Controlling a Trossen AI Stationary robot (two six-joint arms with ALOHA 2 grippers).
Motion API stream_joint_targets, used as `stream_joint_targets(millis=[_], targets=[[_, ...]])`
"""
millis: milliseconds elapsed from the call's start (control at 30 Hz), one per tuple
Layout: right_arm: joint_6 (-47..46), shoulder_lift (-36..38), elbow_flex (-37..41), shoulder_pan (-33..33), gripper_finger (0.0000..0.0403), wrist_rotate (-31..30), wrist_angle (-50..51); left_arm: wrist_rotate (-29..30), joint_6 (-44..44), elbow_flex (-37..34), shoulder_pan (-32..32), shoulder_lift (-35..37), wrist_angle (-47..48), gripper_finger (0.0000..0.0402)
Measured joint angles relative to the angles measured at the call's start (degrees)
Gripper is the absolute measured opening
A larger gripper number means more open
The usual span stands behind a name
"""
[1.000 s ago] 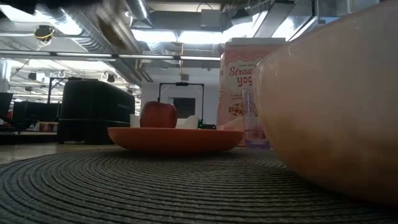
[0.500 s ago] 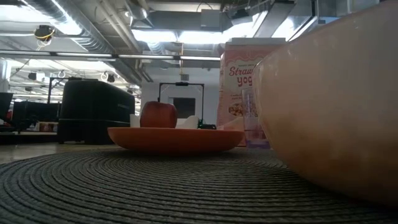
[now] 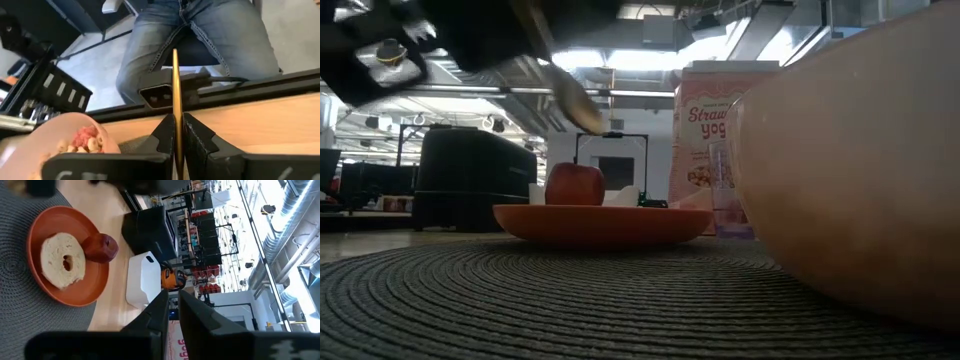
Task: Arrange a breakfast setting
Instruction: Put the spoon on the gray place mat
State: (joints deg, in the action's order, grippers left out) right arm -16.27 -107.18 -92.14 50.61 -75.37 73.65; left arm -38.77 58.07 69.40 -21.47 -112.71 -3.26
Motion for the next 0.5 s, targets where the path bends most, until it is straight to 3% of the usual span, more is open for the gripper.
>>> stream_joint_targets(millis=[233, 500], targets=[[0.00, 0.00, -0.02, 0.00, 0.0044, 0.87, 0.21, -5.82, 3.66, 9.01, 1.08, -8.27, 3.43, 0.0015], [0.00, 0.00, -0.02, 0.00, 0.0044, 2.49, 0.31, -5.31, 5.56, 11.44, 3.31, -10.88, 5.71, 0.0015]])
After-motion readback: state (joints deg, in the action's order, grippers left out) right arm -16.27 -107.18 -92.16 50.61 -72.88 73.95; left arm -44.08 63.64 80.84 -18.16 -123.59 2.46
